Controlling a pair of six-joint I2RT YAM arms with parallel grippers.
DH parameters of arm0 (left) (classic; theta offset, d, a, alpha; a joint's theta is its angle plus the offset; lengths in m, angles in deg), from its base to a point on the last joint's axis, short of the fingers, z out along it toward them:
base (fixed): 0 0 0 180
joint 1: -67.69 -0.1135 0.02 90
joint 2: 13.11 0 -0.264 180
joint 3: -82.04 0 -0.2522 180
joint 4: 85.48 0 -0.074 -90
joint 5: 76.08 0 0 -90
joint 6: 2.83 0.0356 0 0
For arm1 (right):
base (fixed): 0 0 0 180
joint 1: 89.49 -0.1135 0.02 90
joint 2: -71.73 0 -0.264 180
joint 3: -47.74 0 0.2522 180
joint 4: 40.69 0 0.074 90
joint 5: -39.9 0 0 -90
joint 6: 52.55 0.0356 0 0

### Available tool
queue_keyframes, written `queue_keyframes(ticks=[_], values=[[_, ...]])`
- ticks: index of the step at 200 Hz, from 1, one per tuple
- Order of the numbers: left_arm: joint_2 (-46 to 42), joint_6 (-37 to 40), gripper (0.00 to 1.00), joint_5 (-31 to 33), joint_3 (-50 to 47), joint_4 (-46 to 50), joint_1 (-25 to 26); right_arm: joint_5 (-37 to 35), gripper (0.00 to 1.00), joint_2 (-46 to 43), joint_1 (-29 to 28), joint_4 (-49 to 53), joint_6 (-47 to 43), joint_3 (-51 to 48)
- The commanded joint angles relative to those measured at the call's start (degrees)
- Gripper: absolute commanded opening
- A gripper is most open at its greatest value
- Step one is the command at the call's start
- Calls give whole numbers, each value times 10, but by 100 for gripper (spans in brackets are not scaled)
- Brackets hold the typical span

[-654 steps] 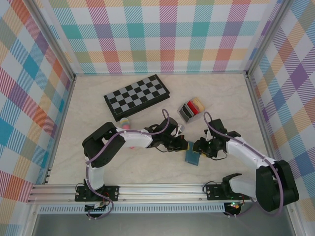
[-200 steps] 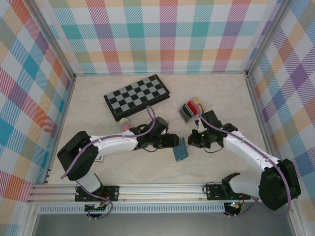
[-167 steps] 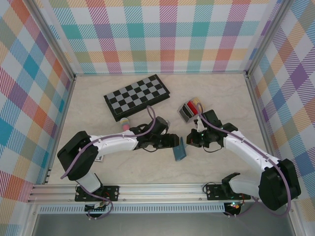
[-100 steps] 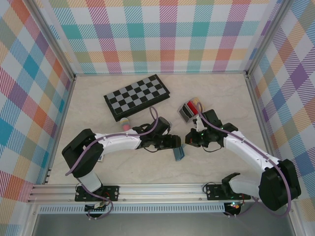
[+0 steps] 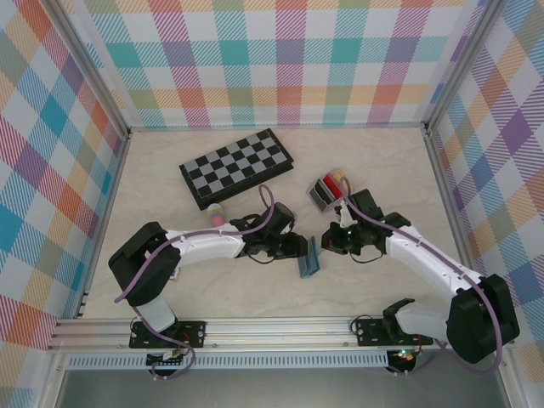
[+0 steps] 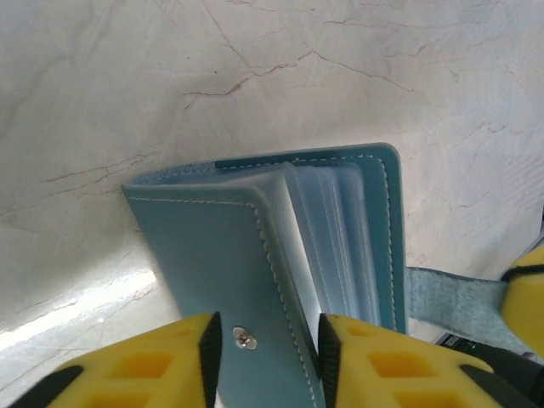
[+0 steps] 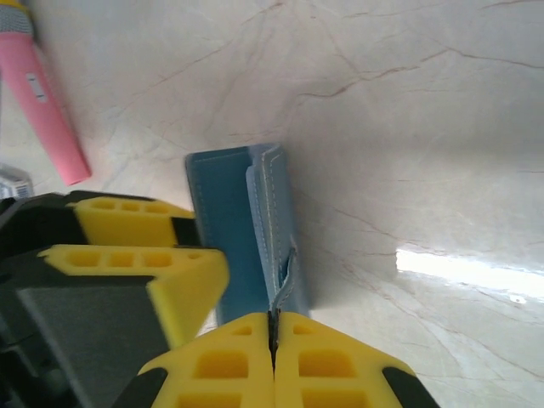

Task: Put the credit cards into the card holder
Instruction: Open the card holder at the bottom-center of the table.

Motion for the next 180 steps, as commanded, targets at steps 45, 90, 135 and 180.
queue_keyframes(ticks=[45,90,135,180], values=[[-23,28,8,36,-4,76,-3,-87,8,23,0,29,20,-10],[-43,50,0,77,-13,128,-9,-118,9,66,0,3,26,-33],[-63,52,0,91,-40,132,-24,-130,19,84,0,6,15,-23],[-71,61,0,99,-58,131,-28,-161,36,24,0,49,5,7]])
